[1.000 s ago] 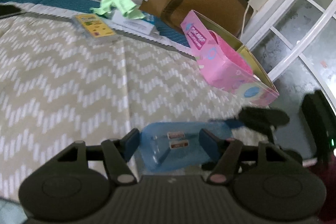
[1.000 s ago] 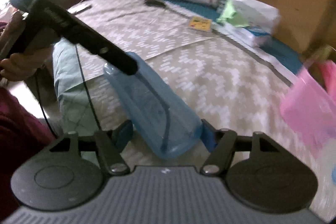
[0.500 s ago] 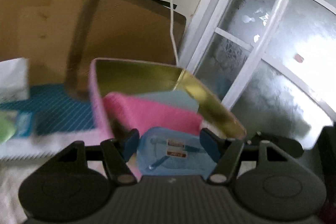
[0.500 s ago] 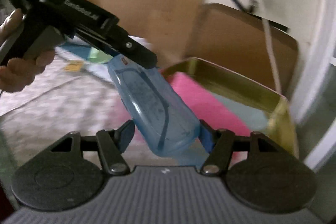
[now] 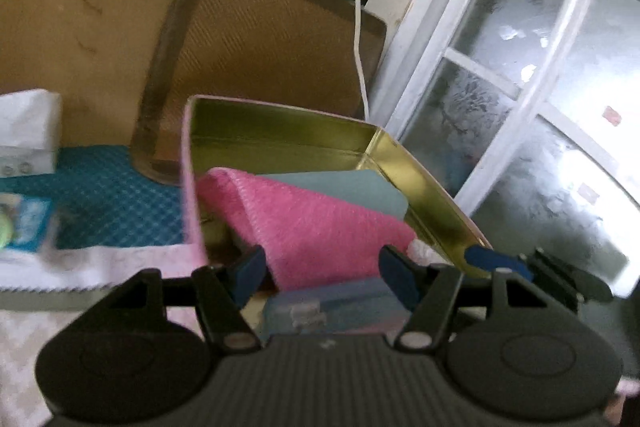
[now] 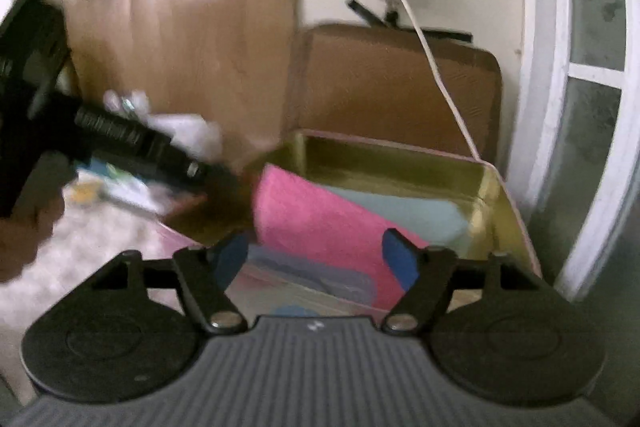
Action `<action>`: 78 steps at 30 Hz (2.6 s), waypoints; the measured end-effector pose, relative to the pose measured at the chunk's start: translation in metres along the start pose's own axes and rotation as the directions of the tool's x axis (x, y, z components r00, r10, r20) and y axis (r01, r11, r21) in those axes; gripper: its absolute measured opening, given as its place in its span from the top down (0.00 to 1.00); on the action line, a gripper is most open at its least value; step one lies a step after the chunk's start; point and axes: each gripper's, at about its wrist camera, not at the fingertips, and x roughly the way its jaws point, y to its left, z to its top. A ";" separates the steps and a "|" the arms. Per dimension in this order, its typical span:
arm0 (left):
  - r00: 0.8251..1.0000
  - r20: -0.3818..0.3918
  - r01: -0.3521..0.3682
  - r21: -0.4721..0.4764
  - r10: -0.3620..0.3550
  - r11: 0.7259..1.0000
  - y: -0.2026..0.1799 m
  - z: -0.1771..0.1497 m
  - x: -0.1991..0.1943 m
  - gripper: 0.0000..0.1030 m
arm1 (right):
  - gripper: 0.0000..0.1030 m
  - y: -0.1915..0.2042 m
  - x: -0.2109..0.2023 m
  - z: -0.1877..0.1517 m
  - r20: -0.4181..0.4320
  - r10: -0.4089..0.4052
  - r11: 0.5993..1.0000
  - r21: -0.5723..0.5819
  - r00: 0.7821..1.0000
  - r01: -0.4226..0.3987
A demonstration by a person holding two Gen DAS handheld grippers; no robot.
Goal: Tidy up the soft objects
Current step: 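Lower the blue glasses case into the pink tin and open the left tool, then withdraw the open left tool from the pink tin, then reach the right tool to the black oval object and close on it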
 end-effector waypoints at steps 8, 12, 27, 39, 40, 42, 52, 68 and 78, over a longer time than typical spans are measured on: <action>0.978 -0.010 -0.207 -0.097 0.207 0.973 0.088 -0.062 -0.094 0.36 | 0.61 0.086 0.014 0.004 0.019 0.210 0.977 0.026 0.978 -0.210; 0.919 -0.036 -0.394 -0.174 0.394 0.903 0.151 -0.094 -0.137 0.36 | 0.64 0.142 0.047 0.003 -0.057 0.304 0.953 0.024 0.951 -0.303; 0.703 0.103 -0.570 -0.510 0.704 0.644 0.297 -0.148 -0.279 0.30 | 0.57 0.395 0.198 0.050 -0.198 0.496 0.824 -0.199 0.846 -0.530; 0.747 0.194 -0.414 -0.614 0.636 0.672 0.311 -0.161 -0.294 0.25 | 0.25 0.457 0.293 0.062 -0.398 0.532 0.716 -0.261 0.748 -0.648; 0.747 0.198 -0.408 -0.618 0.635 0.672 0.311 -0.162 -0.295 0.25 | 0.29 0.451 0.297 0.064 -0.414 0.549 0.726 -0.194 0.726 -0.659; 0.751 0.204 -0.392 -0.628 0.628 0.672 0.312 -0.164 -0.297 0.24 | 0.30 0.448 0.290 0.063 -0.407 0.539 0.728 -0.214 0.737 -0.651; 0.754 0.185 -0.408 -0.619 0.630 0.671 0.312 -0.162 -0.295 0.22 | 0.30 0.396 0.213 0.034 -0.411 0.537 0.730 -0.211 0.737 -0.650; 0.797 0.059 -0.549 -0.344 0.601 0.762 0.257 -0.137 -0.240 0.22 | 0.30 0.227 0.046 -0.045 -0.265 0.237 0.954 -0.118 0.935 -0.275; 0.989 -0.053 -0.145 -0.176 0.137 0.974 0.131 -0.118 -0.139 0.28 | 0.16 0.179 0.003 -0.072 -0.224 0.104 0.992 -0.040 0.969 -0.116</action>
